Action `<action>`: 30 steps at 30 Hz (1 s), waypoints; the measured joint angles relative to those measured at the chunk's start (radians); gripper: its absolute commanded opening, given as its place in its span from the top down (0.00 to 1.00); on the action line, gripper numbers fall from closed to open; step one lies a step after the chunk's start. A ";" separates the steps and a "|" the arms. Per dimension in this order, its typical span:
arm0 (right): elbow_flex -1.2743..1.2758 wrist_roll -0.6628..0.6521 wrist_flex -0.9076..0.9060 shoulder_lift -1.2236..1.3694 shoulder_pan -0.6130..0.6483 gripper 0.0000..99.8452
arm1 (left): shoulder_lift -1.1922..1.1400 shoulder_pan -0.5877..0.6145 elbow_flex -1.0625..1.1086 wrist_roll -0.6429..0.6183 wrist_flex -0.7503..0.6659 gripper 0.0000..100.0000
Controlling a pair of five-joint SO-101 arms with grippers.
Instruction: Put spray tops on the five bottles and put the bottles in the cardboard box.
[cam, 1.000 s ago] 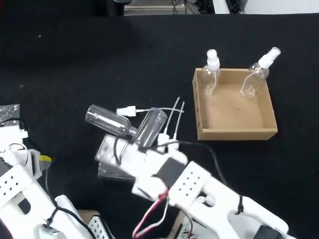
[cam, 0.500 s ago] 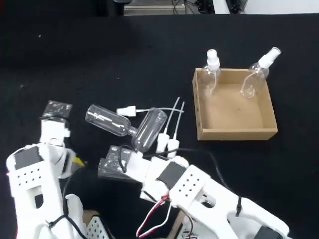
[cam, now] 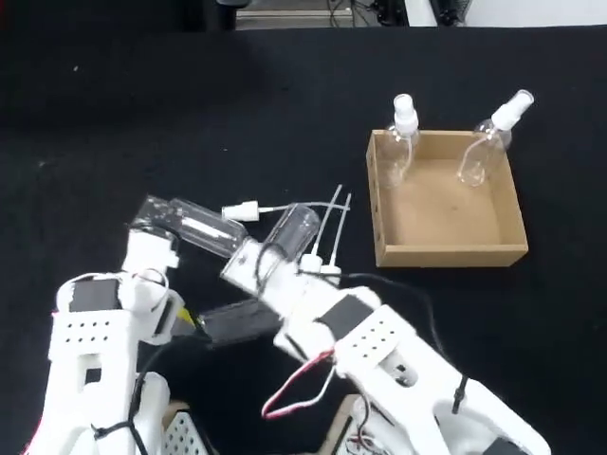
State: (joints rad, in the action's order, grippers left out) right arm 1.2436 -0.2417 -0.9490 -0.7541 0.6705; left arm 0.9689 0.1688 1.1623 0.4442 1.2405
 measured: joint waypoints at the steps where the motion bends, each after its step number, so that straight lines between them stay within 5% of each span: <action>1: 0.000 0.018 0.006 0.000 -0.020 0.71 | 0.000 -0.017 0.000 0.002 0.012 0.70; 18: -0.069 0.264 0.012 0.000 -0.037 0.71 | 0.000 -0.347 0.000 0.000 0.043 0.70; 23: -0.077 0.333 -0.040 0.000 -0.037 0.71 | 0.000 -0.331 0.000 0.000 0.043 0.70; 30: -0.104 0.351 -0.046 0.000 -0.037 0.71 | 0.000 -0.149 -0.069 0.023 0.043 0.70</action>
State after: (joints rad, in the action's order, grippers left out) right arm 1.1393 0.1097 -0.9950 -0.7541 0.6337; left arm 0.9689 0.0199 1.0932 0.4672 1.2835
